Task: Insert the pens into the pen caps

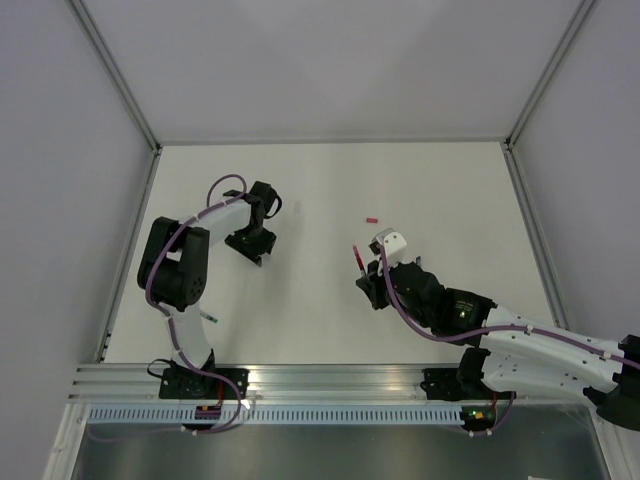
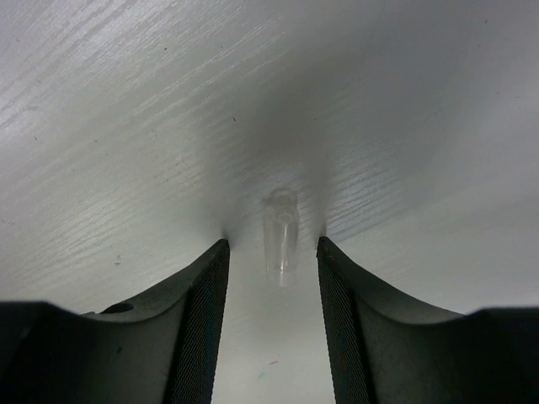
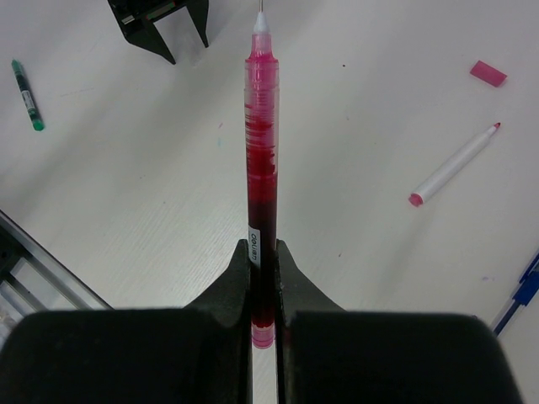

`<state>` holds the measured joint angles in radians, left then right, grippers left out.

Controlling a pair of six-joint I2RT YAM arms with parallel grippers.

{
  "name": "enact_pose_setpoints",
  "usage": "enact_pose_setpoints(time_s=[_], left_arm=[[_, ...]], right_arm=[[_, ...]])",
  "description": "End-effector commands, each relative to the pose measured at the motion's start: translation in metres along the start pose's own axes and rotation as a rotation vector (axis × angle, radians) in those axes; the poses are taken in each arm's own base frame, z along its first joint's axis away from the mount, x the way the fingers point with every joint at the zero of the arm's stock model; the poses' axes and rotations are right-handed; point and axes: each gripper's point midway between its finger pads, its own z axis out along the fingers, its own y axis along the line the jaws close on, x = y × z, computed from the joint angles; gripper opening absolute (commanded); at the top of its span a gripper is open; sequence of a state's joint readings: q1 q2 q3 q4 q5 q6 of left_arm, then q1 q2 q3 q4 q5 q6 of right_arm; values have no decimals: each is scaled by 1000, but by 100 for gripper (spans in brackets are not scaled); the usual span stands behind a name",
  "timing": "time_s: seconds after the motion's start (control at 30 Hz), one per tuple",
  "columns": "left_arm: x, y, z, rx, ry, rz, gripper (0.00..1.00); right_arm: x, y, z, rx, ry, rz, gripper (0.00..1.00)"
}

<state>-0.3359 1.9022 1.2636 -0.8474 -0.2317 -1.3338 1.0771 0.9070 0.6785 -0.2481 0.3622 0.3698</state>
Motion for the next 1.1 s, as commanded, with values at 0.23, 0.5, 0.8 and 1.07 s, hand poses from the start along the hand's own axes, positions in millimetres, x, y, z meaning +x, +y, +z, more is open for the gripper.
enact_pose_setpoints(time_s=[0.23, 0.5, 0.8, 1.07], left_arm=[[10, 21, 31, -52, 6, 53, 2], [8, 9, -2, 209, -19, 209, 2], [61, -25, -180, 1320, 2, 522, 2], [86, 22, -297, 1866, -24, 635, 2]], right_arm=[[-4, 3, -2, -23, -25, 6, 0], [0, 25, 0, -139, 1, -19, 0], [-5, 80, -15, -448, 5, 1, 0], [-30, 121, -40, -681, -88, 48, 0]])
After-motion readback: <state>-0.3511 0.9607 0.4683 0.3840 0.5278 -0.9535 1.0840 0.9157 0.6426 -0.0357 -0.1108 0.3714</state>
